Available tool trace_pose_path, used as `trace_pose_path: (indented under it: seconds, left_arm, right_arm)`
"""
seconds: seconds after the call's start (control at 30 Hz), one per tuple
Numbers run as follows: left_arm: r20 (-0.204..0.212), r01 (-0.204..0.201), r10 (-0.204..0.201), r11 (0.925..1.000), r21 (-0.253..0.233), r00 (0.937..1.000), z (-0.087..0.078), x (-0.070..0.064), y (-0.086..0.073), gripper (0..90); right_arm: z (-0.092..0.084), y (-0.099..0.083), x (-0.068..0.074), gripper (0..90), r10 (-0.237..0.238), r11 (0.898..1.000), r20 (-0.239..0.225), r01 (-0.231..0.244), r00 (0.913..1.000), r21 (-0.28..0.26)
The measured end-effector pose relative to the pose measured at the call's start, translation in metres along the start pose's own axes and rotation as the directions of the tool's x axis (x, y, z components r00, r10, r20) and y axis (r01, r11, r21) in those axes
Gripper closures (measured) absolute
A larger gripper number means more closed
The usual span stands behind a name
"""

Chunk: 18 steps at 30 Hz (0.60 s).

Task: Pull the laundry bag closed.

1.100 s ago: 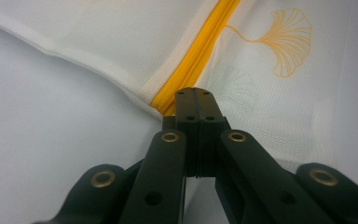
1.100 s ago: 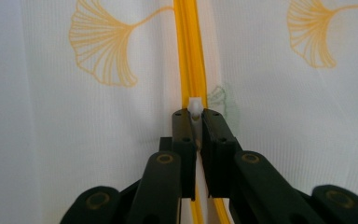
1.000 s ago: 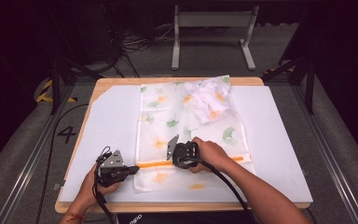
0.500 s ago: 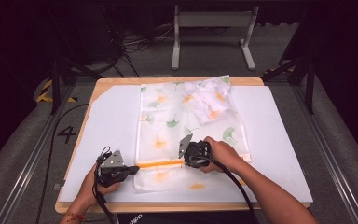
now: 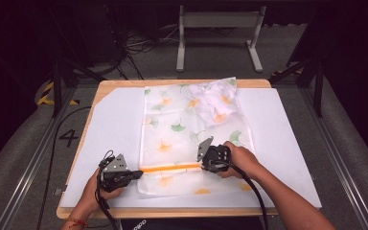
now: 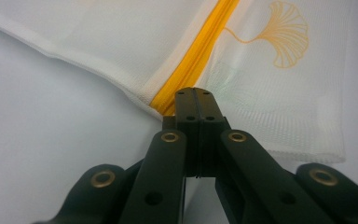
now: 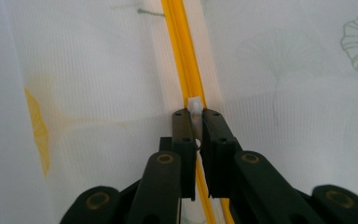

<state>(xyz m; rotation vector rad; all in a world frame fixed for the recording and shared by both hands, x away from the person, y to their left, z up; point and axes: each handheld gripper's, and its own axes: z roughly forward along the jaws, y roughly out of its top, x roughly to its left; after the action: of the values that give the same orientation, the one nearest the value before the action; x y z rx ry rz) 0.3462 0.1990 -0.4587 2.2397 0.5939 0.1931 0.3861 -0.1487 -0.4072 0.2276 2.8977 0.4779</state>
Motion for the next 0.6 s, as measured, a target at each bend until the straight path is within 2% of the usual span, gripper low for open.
trace_pose_path:
  seconds: [0.13, 0.6]
  left_arm:
    - [0.001, 0.001, -0.001, 1.0000, -0.001, 1.0000, 0.000, 0.000, 0.000, 90.0]
    - [0.000, 0.000, 0.000, 1.0000, -0.001, 1.0000, 0.000, 0.000, 0.000, 90.0]
  right_arm:
    - [-0.006, -0.015, -0.003, 84.4, 0.031, 1.000, 0.005, -0.031, 0.9995, -0.004]
    - [-0.012, -0.045, -0.005, 84.4, 0.091, 0.995, 0.018, -0.091, 0.9956, -0.032]
